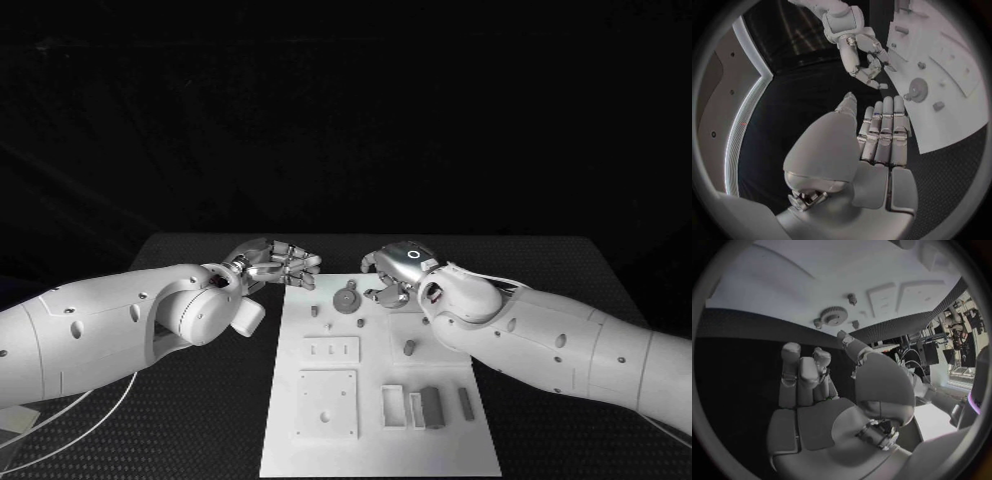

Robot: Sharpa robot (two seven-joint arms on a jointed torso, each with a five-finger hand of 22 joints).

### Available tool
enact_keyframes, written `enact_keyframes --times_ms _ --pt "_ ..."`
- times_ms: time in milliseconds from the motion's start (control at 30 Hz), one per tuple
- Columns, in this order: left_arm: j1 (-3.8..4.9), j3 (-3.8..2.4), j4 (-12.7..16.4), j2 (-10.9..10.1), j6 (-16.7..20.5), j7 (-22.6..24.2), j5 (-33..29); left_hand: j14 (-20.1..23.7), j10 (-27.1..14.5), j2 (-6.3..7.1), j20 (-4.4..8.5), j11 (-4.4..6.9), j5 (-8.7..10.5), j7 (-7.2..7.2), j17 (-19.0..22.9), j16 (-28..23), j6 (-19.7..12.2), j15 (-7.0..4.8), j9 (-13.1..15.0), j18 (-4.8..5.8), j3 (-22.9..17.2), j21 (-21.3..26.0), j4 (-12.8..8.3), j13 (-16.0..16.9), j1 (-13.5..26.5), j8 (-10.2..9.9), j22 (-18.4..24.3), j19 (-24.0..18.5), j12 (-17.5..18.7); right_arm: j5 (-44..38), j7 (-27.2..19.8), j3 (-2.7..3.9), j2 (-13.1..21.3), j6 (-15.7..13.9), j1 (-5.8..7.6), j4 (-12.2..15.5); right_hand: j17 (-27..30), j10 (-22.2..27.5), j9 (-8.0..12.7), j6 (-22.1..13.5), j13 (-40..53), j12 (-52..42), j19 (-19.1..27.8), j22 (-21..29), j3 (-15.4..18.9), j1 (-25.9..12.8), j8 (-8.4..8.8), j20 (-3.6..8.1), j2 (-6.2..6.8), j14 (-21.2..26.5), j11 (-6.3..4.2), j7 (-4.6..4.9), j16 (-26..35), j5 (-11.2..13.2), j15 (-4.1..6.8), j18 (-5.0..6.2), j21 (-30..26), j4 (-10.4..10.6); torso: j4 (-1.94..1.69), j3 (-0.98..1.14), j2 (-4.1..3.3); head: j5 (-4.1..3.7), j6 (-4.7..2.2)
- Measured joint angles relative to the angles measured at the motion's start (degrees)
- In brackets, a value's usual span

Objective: Assemble the parts on the task board

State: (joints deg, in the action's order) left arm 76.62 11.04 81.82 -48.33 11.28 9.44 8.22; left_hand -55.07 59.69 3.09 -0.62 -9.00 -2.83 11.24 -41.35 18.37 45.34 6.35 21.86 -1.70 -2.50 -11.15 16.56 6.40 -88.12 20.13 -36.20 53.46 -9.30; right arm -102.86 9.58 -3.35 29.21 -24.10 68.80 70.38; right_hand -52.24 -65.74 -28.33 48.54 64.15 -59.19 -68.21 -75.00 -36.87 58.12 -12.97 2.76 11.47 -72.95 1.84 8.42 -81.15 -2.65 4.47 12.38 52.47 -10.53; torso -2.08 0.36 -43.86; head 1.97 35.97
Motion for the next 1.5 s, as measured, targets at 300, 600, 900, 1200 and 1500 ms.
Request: enact_keyframes --times_ms 300,600,900,1200,1500 --pt "0.0 0.02 -1.4 0.5 -0.7 1.8 0.0 -0.5 1.1 0.07 0.0 0.32 0.0 -0.72 -0.5 0.0 0.7 -0.11 0.1 0.04 -0.4 0.2 -0.2 0.2 -0.7 0.0 -0.1 0.4 0.0 10.3 -8.1 1.67 7.3 -1.3 3.51 1.8 0.0 0.0 -0.2 0.4 -0.1 0.0 -0.2 0.0 0.6 1.1 -0.42 -0.02 -0.69 0.0 -0.01 -0.14 0.0 0.0 0.0 -0.02 0.0 -1.5 0.79 0.5 0.4 0.37 -0.16" --pt "-0.01 0.05 -2.3 0.6 -1.0 2.6 0.0 -0.9 1.8 -0.15 0.21 0.62 0.0 -0.92 -0.7 0.0 1.3 -0.12 0.1 -0.07 -0.6 0.2 0.0 0.4 -0.9 0.2 -0.2 0.6 0.0 20.5 -17.1 1.61 11.8 2.9 4.22 -3.8 -0.1 0.9 -0.2 0.5 -0.2 0.0 0.9 0.0 1.4 1.7 -0.45 -0.43 -1.28 0.7 -0.13 -0.18 0.0 0.0 0.13 -0.03 -0.5 -3.1 1.85 1.03 0.99 0.5 -0.3" --pt "-0.08 0.07 -2.5 0.7 -1.3 2.7 0.0 -0.9 1.9 -0.15 0.2 0.63 0.0 -0.92 -0.8 -0.2 1.3 -0.12 0.1 -0.51 -0.6 0.2 0.0 0.4 -0.9 0.2 -0.2 0.6 0.0 23.6 -21.3 1.45 11.9 8.5 3.67 -9.9 -0.2 2.1 -0.1 -0.3 -0.2 0.0 1.8 0.0 1.8 1.7 -0.33 -1.12 -1.28 1.8 -0.41 -0.51 0.2 0.0 0.3 0.01 -0.7 -4.1 2.33 1.37 1.22 0.2 -0.1" --pt "-0.26 0.09 -2.8 0.9 -1.6 2.5 0.0 -0.9 1.9 -0.15 0.2 0.62 0.0 -0.92 -0.9 -0.3 1.3 -0.12 0.1 -0.49 -0.6 0.2 0.0 0.4 -0.9 0.2 -0.2 0.6 0.0 24.1 -22.6 1.18 8.9 9.7 0.34 -15.7 -0.3 3.8 1.0 -4.9 -0.2 0.0 2.6 0.0 1.1 0.9 2.16 -1.55 -0.44 3.4 1.55 1.43 0.2 0.0 -1.37 0.02 -1.0 -2.6 2.22 1.38 1.22 -0.18 0.03" --pt "-0.4 0.09 -2.9 1.0 -1.9 2.3 0.0 -0.9 1.9 -0.15 0.2 0.62 0.0 -0.92 -1.0 -0.4 1.3 -0.12 0.1 -0.47 -0.6 0.2 0.0 0.4 -0.9 0.2 -0.2 0.6 0.2 23.9 -23.5 1.26 6.5 9.2 -1.12 -18.9 -0.4 3.8 1.1 -6.1 -0.2 0.0 2.7 0.0 0.7 1.4 2.46 -1.64 0.08 3.4 1.55 1.41 0.2 0.0 -1.35 0.02 -1.0 -1.9 2.07 1.35 1.18 -0.34 0.21"
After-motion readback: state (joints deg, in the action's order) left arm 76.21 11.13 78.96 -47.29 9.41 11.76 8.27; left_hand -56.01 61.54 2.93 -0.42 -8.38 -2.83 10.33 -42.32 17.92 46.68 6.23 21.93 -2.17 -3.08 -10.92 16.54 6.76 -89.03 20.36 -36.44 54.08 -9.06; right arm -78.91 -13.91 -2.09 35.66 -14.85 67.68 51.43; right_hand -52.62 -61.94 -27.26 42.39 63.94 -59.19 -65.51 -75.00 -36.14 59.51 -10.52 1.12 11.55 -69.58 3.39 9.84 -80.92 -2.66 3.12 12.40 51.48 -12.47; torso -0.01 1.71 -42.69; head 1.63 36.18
